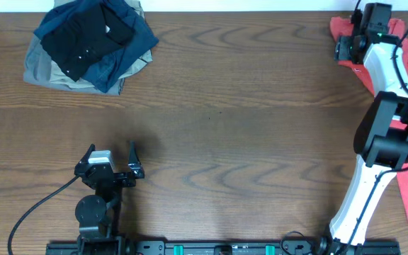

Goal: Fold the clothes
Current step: 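Reach the right gripper up to the red T-shirt's edge, then lower the right gripper and pinch the red T-shirt hem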

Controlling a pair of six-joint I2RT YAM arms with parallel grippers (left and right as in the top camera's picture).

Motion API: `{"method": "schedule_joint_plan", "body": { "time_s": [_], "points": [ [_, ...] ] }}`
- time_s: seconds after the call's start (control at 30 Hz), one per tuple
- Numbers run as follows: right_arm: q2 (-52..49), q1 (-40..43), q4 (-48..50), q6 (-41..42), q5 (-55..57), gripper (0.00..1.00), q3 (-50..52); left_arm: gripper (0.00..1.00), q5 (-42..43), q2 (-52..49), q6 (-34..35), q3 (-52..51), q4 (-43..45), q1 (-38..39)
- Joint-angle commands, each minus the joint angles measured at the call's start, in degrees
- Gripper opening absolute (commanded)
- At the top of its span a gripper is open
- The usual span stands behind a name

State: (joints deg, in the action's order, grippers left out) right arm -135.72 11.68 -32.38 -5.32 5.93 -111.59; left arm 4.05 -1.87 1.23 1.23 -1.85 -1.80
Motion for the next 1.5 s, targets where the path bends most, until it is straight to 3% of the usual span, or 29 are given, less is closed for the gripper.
{"method": "schedule_joint_plan", "body": {
  "time_s": [0.0, 0.4, 0.57, 1.23, 1.47],
  "points": [
    [-2.89, 0.39, 0.11, -0.13, -0.37, 0.6, -1.07, 0.98, 0.37, 0.13, -0.76, -1.01, -1.9, 0.13],
    [-4.11, 0.52, 0.74, -0.13, -0.39, 0.53, -1.05, 0.98, 0.37, 0.13, -0.76, -1.01, -1.9, 0.13],
    [-4.13, 0.74, 0.96, -0.13, -0.39, 0.44, -1.01, 0.98, 0.37, 0.13, -0.76, -1.01, -1.9, 0.13],
    [-5.81, 0.79, 2.45, -0.11, -0.39, 0.47, -0.79, 0.98, 0.37, 0.13, -0.76, -1.01, -1.9, 0.11],
    [-6.05, 0.81, 3.28, -0.11, -0.39, 0.37, -0.79, 0.98, 0.37, 0.13, -0.76, -1.01, -1.9, 0.11]
  ]
}}
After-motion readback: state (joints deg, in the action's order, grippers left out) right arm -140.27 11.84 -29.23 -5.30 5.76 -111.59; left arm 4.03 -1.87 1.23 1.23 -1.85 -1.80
